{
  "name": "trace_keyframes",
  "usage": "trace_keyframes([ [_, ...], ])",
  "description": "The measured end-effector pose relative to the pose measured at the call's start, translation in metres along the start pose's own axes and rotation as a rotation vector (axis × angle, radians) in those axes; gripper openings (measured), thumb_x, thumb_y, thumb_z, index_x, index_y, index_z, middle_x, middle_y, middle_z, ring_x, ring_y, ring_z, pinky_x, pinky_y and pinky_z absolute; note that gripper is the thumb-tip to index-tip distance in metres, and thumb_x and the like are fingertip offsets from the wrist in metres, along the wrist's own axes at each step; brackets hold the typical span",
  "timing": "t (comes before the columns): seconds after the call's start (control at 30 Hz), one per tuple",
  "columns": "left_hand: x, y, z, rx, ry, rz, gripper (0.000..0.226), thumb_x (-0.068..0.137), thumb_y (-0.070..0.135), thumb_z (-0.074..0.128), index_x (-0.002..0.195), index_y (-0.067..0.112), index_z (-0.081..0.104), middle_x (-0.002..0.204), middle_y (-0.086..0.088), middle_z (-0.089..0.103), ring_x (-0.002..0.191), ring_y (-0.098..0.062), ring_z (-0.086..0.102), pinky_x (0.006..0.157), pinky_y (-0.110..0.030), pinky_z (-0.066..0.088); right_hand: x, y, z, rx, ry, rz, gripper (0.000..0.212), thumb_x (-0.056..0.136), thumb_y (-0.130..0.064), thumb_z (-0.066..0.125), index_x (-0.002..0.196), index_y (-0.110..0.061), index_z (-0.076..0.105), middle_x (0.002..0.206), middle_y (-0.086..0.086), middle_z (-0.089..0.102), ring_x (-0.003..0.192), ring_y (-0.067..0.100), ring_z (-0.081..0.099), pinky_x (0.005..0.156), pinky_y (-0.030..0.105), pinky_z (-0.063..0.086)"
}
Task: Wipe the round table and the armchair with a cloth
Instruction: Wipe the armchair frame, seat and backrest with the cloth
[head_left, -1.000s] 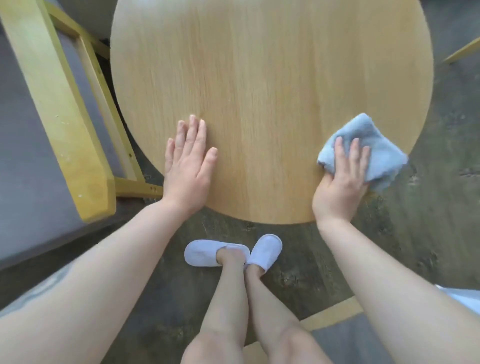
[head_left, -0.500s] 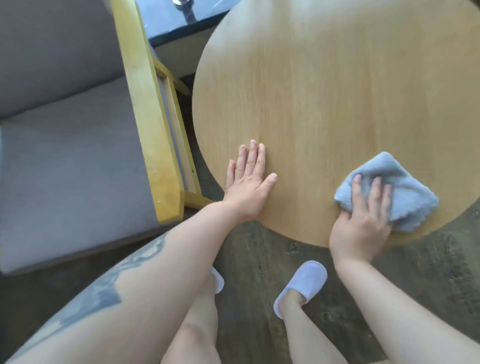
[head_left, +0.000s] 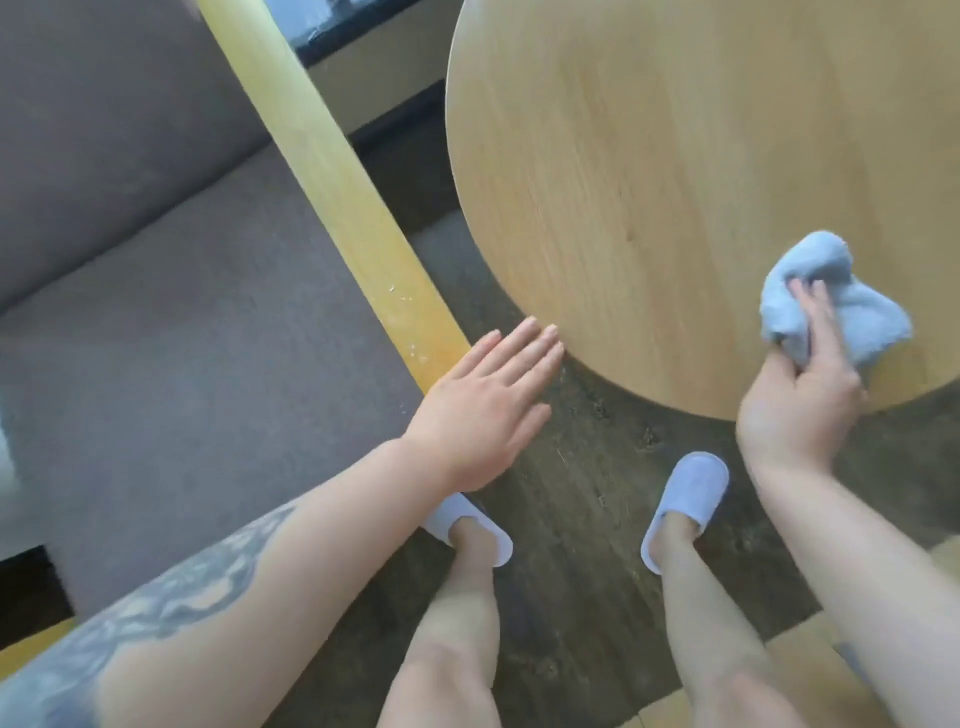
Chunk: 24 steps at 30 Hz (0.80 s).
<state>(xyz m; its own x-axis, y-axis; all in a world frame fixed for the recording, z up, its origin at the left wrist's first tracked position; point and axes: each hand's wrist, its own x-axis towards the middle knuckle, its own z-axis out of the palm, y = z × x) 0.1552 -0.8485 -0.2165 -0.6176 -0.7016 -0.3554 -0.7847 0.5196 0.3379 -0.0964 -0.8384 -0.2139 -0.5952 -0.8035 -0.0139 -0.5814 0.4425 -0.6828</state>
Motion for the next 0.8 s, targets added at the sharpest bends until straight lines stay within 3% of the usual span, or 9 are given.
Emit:
trace_keyframes([
  [0.07,-0.03,-0.013,0.019,0.089,0.008,0.146,0.055,0.103,0.034,0.027,0.155,0.016,0.024,0.162,0.0,0.019,0.151,-0.02,0.007,0.121,-0.04,0.004,-0.037,-0.028,0.019,0.082,-0.06,-0.109,0.052,0.089,0.003,0.043,0.135,-0.02,0.054,0.146,-0.006,0.045,0.138,0.008,0.037,0.113,0.02,0.028],
  [0.13,-0.044,-0.011,0.037,0.1,0.094,0.201,0.049,0.097,0.025,0.039,0.145,0.015,0.044,0.152,-0.002,0.041,0.145,-0.025,0.028,0.119,-0.041,0.017,-0.069,-0.054,0.049,0.11,-0.302,-0.427,0.056,0.084,0.007,0.042,0.134,-0.013,0.055,0.146,0.0,0.045,0.139,0.016,0.036,0.114,0.032,0.031],
  [0.23,-0.044,0.002,0.052,0.07,0.245,0.14,0.028,0.086,0.015,0.05,0.102,0.013,0.072,0.099,-0.009,0.07,0.102,-0.031,0.056,0.098,-0.039,0.036,-0.083,-0.083,0.093,0.011,-0.713,-0.856,0.062,0.079,0.0,0.032,0.133,-0.018,0.057,0.147,0.001,0.045,0.14,0.017,0.036,0.104,0.046,0.041],
  [0.33,-0.044,0.005,0.054,-0.018,0.266,0.043,0.024,0.085,0.016,0.048,0.086,0.014,0.071,0.076,-0.009,0.069,0.073,-0.032,0.062,0.07,-0.037,0.035,-0.082,-0.097,0.121,-0.226,-0.941,-1.059,0.061,0.08,-0.002,0.043,0.135,-0.024,0.054,0.154,-0.001,0.035,0.144,0.018,0.026,0.103,0.052,0.036],
  [0.43,-0.044,0.002,0.051,-0.073,0.319,0.083,0.02,0.083,0.018,0.053,0.101,0.015,0.062,0.094,-0.005,0.067,0.092,-0.029,0.057,0.084,-0.037,0.038,-0.062,-0.122,0.144,-0.422,-1.033,-1.276,0.063,0.09,-0.008,0.048,0.147,-0.031,0.035,0.161,-0.008,0.009,0.148,0.012,0.004,0.115,0.047,0.016],
  [0.53,-0.043,-0.001,0.046,-0.045,0.263,0.129,0.036,0.086,0.025,0.054,0.118,0.012,0.061,0.12,-0.003,0.062,0.122,-0.027,0.045,0.112,-0.041,0.027,-0.042,-0.144,0.162,-0.304,-0.98,-0.992,0.067,0.091,-0.004,0.038,0.15,-0.034,0.026,0.161,-0.01,0.006,0.148,0.009,0.001,0.117,0.047,0.016],
  [0.6,-0.045,-0.005,0.042,-0.069,0.226,0.158,0.028,0.088,0.027,0.05,0.109,0.013,0.062,0.112,-0.002,0.062,0.116,-0.028,0.05,0.112,-0.04,0.027,-0.052,-0.131,0.161,-0.078,-0.865,-0.732,0.068,0.083,-0.004,0.037,0.147,-0.028,0.037,0.16,-0.003,0.017,0.148,0.014,0.013,0.112,0.049,0.03],
  [0.7,-0.046,-0.008,0.039,-0.081,0.141,0.157,0.028,0.089,0.029,0.049,0.106,0.014,0.064,0.105,-0.002,0.063,0.109,-0.027,0.053,0.108,-0.037,0.028,-0.068,-0.113,0.149,-0.102,-0.84,-0.753,0.07,0.082,-0.001,0.04,0.147,-0.025,0.038,0.16,0.001,0.019,0.147,0.021,0.017,0.101,0.048,0.042],
  [0.8,-0.045,-0.006,0.039,0.003,0.058,0.13,0.055,0.087,0.034,0.048,0.139,0.015,0.05,0.14,0.0,0.052,0.134,-0.022,0.034,0.118,-0.036,0.012,-0.039,-0.127,0.147,-0.211,-0.98,-0.819,0.076,0.085,0.006,0.038,0.15,-0.033,0.028,0.161,-0.007,0.008,0.148,0.013,0.008,0.11,0.042,0.032],
])
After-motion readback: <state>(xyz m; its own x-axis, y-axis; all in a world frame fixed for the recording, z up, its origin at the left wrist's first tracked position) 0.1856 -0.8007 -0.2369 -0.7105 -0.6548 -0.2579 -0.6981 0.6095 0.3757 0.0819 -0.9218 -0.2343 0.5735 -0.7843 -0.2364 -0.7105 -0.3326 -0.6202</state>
